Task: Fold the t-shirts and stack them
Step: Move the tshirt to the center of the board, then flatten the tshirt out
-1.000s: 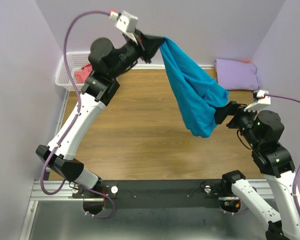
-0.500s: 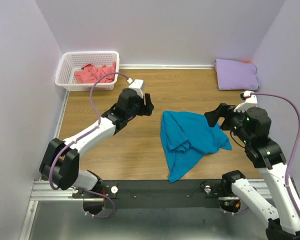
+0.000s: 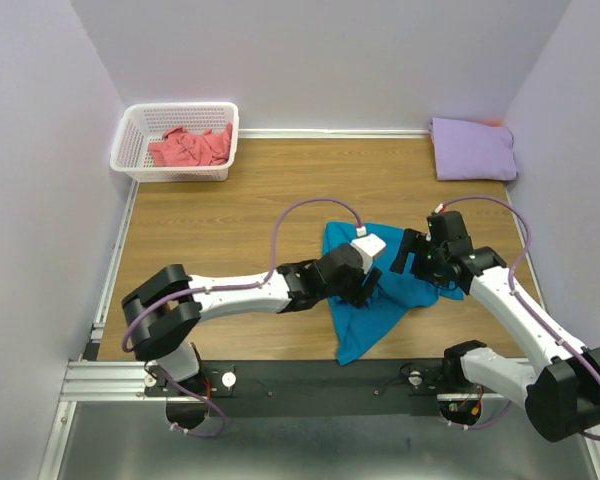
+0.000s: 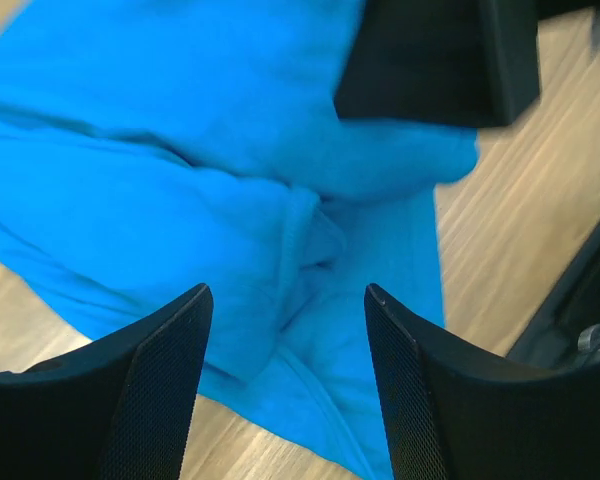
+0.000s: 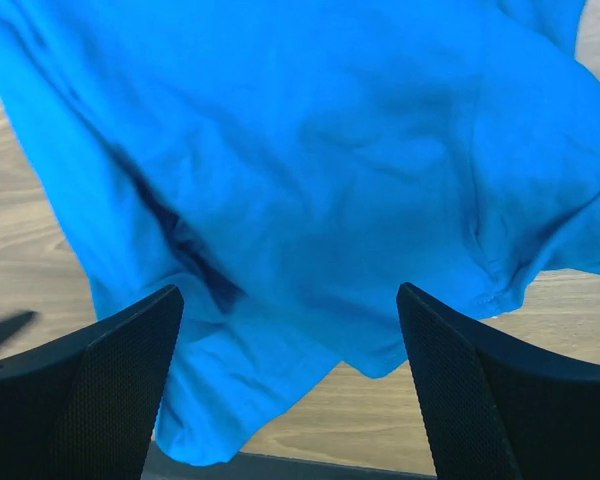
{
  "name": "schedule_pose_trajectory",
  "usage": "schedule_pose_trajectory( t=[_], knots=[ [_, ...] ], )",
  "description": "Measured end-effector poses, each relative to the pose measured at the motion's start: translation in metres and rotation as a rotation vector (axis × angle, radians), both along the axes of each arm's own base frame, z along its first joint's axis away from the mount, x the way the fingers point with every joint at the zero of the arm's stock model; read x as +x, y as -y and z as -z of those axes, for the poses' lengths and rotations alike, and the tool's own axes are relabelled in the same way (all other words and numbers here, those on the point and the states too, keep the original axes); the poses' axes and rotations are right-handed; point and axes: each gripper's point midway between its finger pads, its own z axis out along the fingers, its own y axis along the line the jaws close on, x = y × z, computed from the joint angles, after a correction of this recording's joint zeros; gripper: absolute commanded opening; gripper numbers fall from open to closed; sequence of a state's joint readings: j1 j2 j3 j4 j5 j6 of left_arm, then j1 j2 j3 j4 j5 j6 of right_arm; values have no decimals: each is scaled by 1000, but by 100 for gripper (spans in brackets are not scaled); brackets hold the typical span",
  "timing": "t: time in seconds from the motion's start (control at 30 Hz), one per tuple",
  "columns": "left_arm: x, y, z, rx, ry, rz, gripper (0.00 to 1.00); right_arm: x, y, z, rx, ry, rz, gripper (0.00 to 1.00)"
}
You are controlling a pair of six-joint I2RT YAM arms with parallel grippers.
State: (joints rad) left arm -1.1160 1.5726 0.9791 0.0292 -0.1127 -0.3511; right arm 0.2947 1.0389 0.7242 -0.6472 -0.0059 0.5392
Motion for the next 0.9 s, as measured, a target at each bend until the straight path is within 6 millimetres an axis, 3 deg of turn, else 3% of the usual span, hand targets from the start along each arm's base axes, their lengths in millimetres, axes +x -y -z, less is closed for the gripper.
schedule_pose_trajectory(
  t=[0.17,0.47,0.67,0.77,0.8,0.87,0.9],
  knots=[
    [-9,15,30,130,45,32,71,2,5,8,-22,-29,36,92],
    [12,9,39,272,138,-34,66,0,11,16,-32,-50,75,92],
    [13,4,51,325,143,-25,63,-2,13,16,-23,-48,93,92],
    [13,3,53,336,146,-18,53,-2,13,17,-19,-50,101,92],
    [13,2,53,339,148,-15,41,-3,13,17,-18,-52,102,92],
    [13,2,54,343,151,-11,27,-4,12,19,-15,-60,107,92],
    [13,2,54,344,152,-10,12,-6,12,21,-12,-65,107,92]
  ],
)
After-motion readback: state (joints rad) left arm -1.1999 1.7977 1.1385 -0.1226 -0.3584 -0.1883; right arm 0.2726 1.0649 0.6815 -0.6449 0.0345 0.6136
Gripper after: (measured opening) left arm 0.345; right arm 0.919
